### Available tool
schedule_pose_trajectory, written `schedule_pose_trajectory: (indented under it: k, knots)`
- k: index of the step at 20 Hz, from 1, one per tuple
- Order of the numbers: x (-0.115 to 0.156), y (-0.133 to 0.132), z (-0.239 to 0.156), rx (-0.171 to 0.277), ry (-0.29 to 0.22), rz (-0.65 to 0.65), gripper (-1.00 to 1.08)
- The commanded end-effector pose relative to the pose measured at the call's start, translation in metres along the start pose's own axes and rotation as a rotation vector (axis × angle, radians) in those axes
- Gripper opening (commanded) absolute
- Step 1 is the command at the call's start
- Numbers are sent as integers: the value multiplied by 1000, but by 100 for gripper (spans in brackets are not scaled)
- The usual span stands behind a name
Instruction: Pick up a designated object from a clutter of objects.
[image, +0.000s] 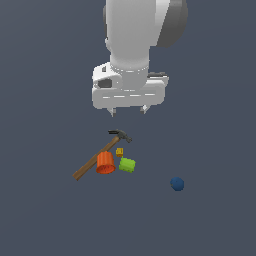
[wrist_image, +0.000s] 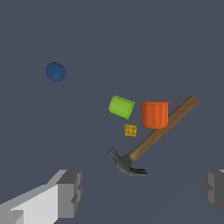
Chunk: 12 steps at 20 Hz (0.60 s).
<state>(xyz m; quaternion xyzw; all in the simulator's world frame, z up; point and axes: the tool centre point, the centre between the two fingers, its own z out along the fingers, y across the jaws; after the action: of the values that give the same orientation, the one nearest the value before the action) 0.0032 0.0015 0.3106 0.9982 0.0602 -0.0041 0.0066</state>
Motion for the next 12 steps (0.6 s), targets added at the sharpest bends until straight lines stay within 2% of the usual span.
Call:
schedule_pose_trajectory:
  k: [1, 12]
  knots:
    - [3, 1, 7, -2, 0, -39, 100]
    - [24, 5, 52, -9, -2, -303, 100]
